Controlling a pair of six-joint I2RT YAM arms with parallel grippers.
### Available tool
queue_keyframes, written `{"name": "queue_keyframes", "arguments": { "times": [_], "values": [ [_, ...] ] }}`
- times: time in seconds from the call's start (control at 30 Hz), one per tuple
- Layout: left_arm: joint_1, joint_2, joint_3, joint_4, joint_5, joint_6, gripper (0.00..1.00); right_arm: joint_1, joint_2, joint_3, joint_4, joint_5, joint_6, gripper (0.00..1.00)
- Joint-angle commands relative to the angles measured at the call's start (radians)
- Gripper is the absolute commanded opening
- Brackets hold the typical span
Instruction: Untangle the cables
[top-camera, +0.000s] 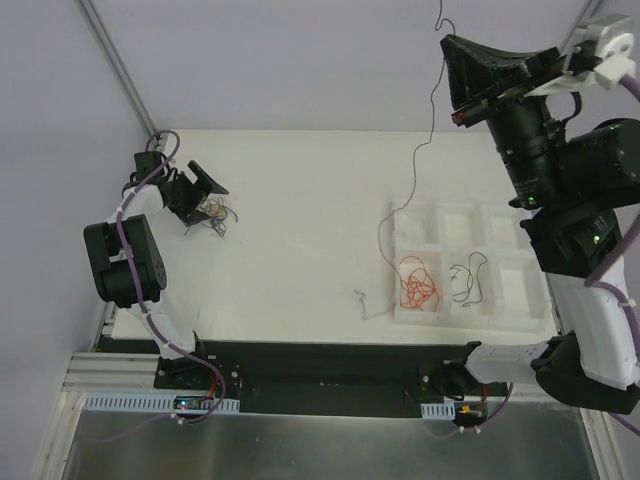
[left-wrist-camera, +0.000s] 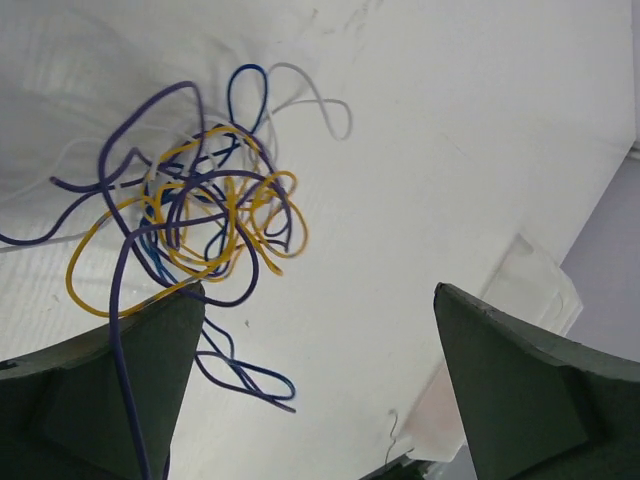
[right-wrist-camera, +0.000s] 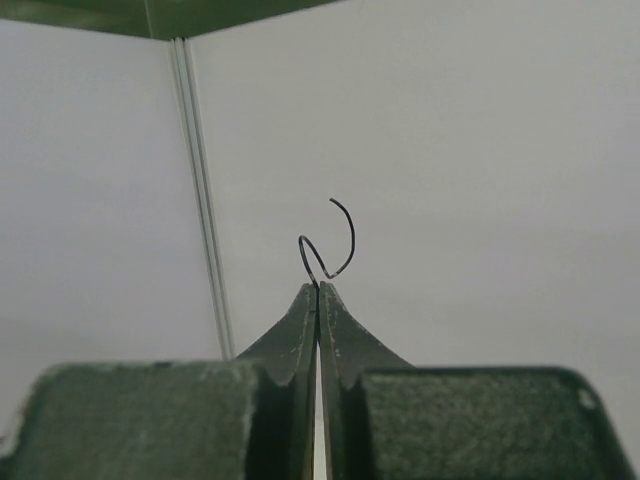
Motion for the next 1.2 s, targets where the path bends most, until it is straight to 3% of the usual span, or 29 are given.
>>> {"name": "queue_keyframes", "arguments": {
  "times": [0.0, 0.07, 0.23, 0.33, 0.4, 0.53, 0.77, 1.0, 1.17],
  "values": [
    [-0.035, -0.127, -0.006, -0.011, -0.030, 0.060, 0.99, -0.026, 0.025, -0.110, 0.032, -0.005, 0.068, 0.00],
    [-0.050, -0.187, -0.021, -0.011, -0.053, 0.079, 0.98, -0.042, 0.020, -0.182, 0.033, -0.020, 0.104, 0.00],
    [-0.064, -0.256, -0.049, -0.002, -0.080, 0.111, 0.78, -0.117, 0.023, -0.345, 0.033, -0.092, 0.234, 0.00],
    [-0.069, -0.252, -0.046, 0.003, -0.056, 0.108, 0.74, -0.152, 0.020, -0.440, 0.021, -0.155, 0.303, 0.00],
    [-0.070, -0.241, -0.042, 0.003, -0.044, 0.106, 0.74, -0.163, 0.020, -0.476, -0.020, -0.207, 0.322, 0.00],
    [-0.076, -0.233, -0.034, 0.003, -0.027, 0.102, 0.84, -0.167, 0.003, -0.503, -0.143, -0.281, 0.317, 0.01],
    [-0.078, -0.230, -0.025, 0.003, -0.017, 0.097, 0.94, -0.166, -0.087, -0.407, -0.341, -0.310, 0.296, 0.00],
    [-0.078, -0.247, -0.031, 0.003, -0.034, 0.106, 0.98, -0.167, -0.118, -0.451, -0.223, -0.385, 0.383, 0.01],
    [-0.078, -0.255, -0.032, 0.003, -0.039, 0.106, 0.98, -0.167, -0.017, -0.529, -0.136, -0.399, 0.415, 0.00]
  ]
}}
